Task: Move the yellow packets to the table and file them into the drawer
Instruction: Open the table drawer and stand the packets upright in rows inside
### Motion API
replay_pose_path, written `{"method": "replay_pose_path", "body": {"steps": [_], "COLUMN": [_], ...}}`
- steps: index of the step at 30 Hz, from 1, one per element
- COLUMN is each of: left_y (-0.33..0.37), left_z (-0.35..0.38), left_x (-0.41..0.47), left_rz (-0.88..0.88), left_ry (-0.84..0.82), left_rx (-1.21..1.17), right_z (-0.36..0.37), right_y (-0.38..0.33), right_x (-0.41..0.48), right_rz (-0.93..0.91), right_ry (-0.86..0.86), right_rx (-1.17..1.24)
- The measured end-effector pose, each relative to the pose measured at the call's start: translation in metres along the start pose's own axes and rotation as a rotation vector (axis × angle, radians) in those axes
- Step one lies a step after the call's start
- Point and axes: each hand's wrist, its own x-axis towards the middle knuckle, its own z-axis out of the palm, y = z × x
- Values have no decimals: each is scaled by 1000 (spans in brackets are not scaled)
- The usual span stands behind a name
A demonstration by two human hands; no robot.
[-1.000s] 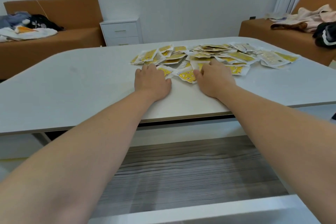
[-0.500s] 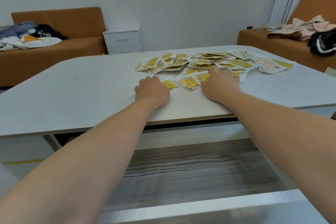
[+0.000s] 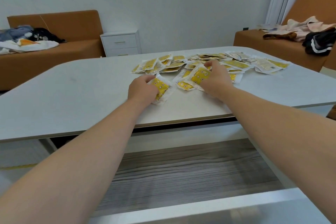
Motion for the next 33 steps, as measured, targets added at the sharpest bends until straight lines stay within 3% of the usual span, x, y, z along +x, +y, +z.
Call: {"method": "replay_pose_path", "body": {"steps": [7, 19, 22, 24, 29, 33], "left_y": [-3, -3, 2, 6, 7, 3], "left_z": [-6, -9, -18, -27, -55, -77], "left_x": [3, -1, -13, -27, -74, -99], "left_rz": [-71, -85, -96, -111, -47, 24], "left_ry": [48, -2, -116, -226, -499, -627], "left_rx": [-366, -481, -538, -562, -412, -325], "right_z": [3, 11, 9, -1, -39, -47], "right_y": [-6, -26, -29, -30, -19, -14], "right_x": [-7, -14, -13, -16, -40, -67], "right_rz": [150, 289, 350, 294, 111, 68], "right_ry": [100, 119, -67, -245, -761, -946], "right_rx": [390, 727, 857, 901, 714, 551]}}
